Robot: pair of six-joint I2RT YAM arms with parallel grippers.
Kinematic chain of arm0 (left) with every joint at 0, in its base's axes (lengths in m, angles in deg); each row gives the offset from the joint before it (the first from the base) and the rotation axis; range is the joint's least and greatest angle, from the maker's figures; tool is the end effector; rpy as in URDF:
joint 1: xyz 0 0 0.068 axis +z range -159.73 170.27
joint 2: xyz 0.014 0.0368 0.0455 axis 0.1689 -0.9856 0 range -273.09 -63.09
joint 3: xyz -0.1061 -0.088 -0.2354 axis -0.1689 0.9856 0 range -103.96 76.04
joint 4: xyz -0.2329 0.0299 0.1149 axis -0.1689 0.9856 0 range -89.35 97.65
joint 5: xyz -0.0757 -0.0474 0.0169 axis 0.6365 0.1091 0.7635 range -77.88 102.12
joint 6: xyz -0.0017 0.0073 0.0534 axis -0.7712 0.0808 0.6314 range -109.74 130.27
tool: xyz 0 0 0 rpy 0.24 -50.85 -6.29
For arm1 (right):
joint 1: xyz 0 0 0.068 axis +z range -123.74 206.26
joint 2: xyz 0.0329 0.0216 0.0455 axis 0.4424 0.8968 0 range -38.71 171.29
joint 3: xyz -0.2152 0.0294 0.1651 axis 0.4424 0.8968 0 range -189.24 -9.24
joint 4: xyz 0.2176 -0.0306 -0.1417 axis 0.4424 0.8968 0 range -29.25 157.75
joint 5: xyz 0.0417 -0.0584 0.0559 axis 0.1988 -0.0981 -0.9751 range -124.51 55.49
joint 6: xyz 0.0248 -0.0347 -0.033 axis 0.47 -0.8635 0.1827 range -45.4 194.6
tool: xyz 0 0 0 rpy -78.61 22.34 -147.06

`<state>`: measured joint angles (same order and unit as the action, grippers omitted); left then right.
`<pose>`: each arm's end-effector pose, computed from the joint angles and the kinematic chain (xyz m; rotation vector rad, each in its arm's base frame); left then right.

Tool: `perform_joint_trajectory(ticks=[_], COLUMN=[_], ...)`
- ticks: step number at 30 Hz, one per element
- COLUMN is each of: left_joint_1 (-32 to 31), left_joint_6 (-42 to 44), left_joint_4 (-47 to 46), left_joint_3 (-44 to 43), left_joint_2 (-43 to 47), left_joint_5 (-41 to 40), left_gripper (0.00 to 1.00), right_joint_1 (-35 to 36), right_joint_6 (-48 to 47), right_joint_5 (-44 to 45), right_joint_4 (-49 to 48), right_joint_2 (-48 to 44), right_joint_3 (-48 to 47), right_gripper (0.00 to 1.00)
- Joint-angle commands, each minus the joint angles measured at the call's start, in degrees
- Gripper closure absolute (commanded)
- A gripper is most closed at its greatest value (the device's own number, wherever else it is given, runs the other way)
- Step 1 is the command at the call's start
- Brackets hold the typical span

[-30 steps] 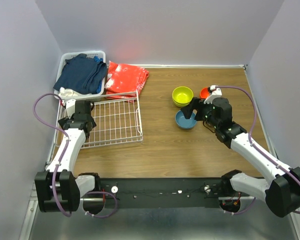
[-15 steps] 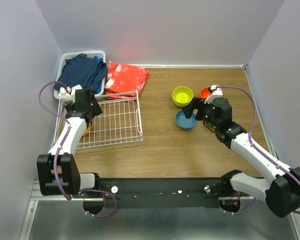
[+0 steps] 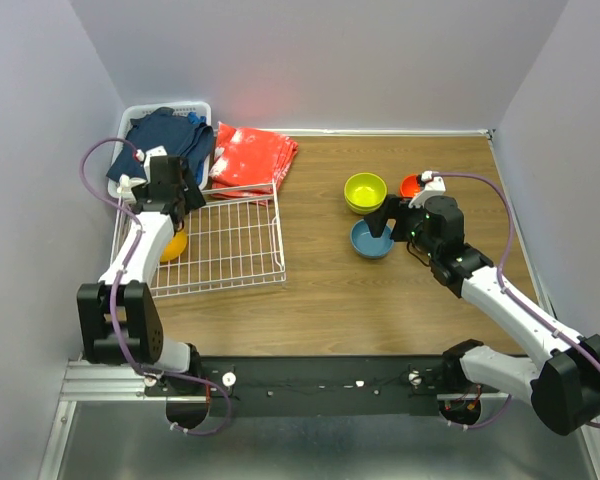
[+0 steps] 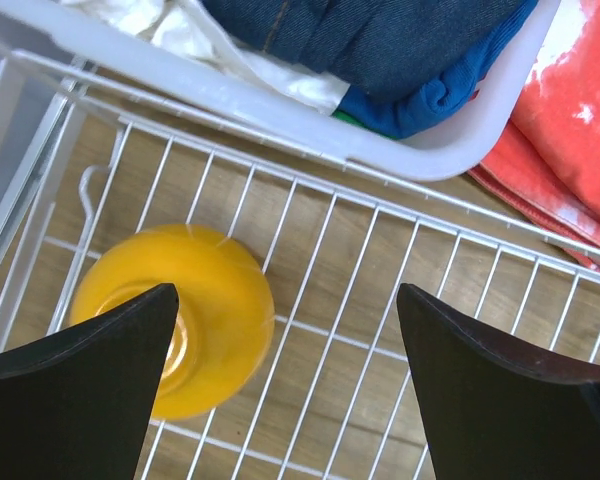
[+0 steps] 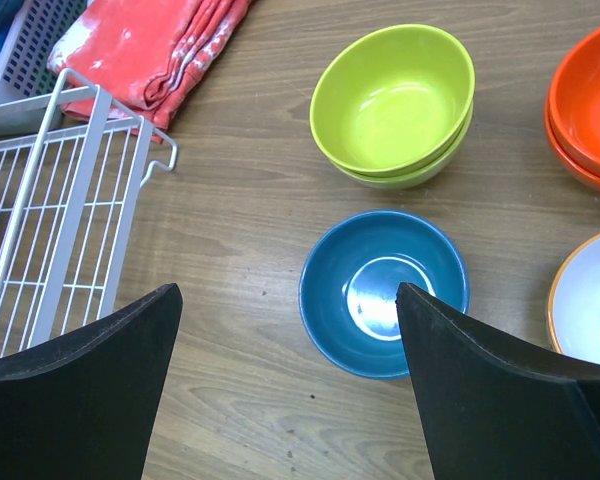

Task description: Unload the bowls from the dish rack

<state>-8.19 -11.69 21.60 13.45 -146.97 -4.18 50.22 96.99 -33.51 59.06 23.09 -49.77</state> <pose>0.3215 0.0186 0.2702 -0.6033 2.1947 0.1419 0.2274 0.1004 0.2765 -0.0147 1.9479 0.5256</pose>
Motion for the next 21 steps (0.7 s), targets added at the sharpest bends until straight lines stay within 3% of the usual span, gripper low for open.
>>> perform_joint_trajectory(ticks=[1, 9, 21], left_joint_1=[0.13, -0.4, 0.74], left_joint_6=[-4.31, -10.3, -6.44], left_joint_4=[2.34, 2.34, 2.25], left_joint_3=[4.13, 11.26, 3.89], left_joint_2=[8.18, 13.92, 2.76], left_joint_5=[-3.13, 3.46, -2.33], left_gripper=[0.01, 0.01, 0.01], right_joint_1=[0.38, 0.38, 0.38], right_joint_6=[-0.86, -0.77, -0.68], right_joint_5=[1.29, 1.11, 1.73], right_joint_4=[-0.42, -0.59, -0.59], right_joint_2=[-0.8, -0.72, -2.3], right_joint_3=[0.81, 0.98, 1.86], right_gripper=[0.04, 0.04, 0.04])
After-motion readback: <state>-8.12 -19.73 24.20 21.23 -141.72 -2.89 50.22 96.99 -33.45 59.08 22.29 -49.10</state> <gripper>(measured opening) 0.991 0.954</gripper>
